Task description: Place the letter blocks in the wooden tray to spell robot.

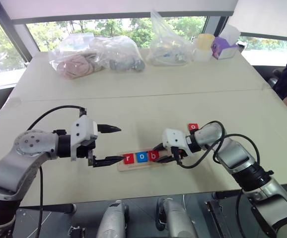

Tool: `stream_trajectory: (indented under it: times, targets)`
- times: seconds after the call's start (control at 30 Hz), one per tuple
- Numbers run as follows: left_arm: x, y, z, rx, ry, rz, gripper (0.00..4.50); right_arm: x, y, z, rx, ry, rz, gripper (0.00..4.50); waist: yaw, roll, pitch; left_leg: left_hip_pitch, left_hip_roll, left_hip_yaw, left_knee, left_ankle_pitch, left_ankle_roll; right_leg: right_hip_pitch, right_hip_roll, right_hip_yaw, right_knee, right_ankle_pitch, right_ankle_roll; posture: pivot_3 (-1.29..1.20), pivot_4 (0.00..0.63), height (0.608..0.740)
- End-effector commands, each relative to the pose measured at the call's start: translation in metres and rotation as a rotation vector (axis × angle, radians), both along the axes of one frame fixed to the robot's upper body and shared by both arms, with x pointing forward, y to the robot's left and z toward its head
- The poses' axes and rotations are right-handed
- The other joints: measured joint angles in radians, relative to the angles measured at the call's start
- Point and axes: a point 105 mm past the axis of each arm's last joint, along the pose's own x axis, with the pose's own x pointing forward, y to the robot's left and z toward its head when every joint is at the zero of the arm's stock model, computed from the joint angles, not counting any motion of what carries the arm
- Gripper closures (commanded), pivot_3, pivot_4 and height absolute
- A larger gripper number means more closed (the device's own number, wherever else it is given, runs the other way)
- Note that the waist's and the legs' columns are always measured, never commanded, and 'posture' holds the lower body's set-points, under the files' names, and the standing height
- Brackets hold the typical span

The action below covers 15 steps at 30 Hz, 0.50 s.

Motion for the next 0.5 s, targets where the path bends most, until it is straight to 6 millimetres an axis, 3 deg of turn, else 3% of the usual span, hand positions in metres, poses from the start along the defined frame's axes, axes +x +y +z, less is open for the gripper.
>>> stream_trajectory:
  times: [0.03, 0.1, 0.27, 0.5]
  targets:
    - [-0.003, -0.002, 0.009, -0.001, -0.045, -0.013, 0.0, 0.0, 0.004, 0.005, 0.016, -0.024, 0.019, 3.35, 0.0, 0.0, 0.0, 0.0, 0.0, 0.0, 0.0, 0.0, 0.0, 0.0, 0.0, 0.0, 0.0, 0.0, 0.0, 0.0, 0.15, 0.74]
    - [-0.002, -0.002, 0.009, -0.001, -0.045, -0.012, 0.0, 0.0, 0.004, 0.005, 0.016, -0.022, 0.021, 3.35, 0.0, 0.0, 0.0, 0.0, 0.0, 0.0, 0.0, 0.0, 0.0, 0.0, 0.0, 0.0, 0.0, 0.0, 0.0, 0.0, 0.15, 0.74]
    - [-0.003, -0.002, 0.01, -0.003, -0.046, -0.009, 0.0, -0.002, 0.007, 0.007, 0.017, -0.027, 0.029, 0.9, 0.0, 0.0, 0.0, 0.0, 0.0, 0.0, 0.0, 0.0, 0.0, 0.0, 0.0, 0.0, 0.0, 0.0, 0.0, 0.0, 0.15, 0.74]
    - [-0.003, -0.003, 0.01, -0.006, -0.044, -0.007, 0.0, 0.005, 0.006, 0.041, 0.113, -0.07, -0.029, 0.9, 0.0, 0.0, 0.0, 0.0, 0.0, 0.0, 0.0, 0.0, 0.0, 0.0, 0.0, 0.0, 0.0, 0.0, 0.0, 0.0, 0.15, 0.74]
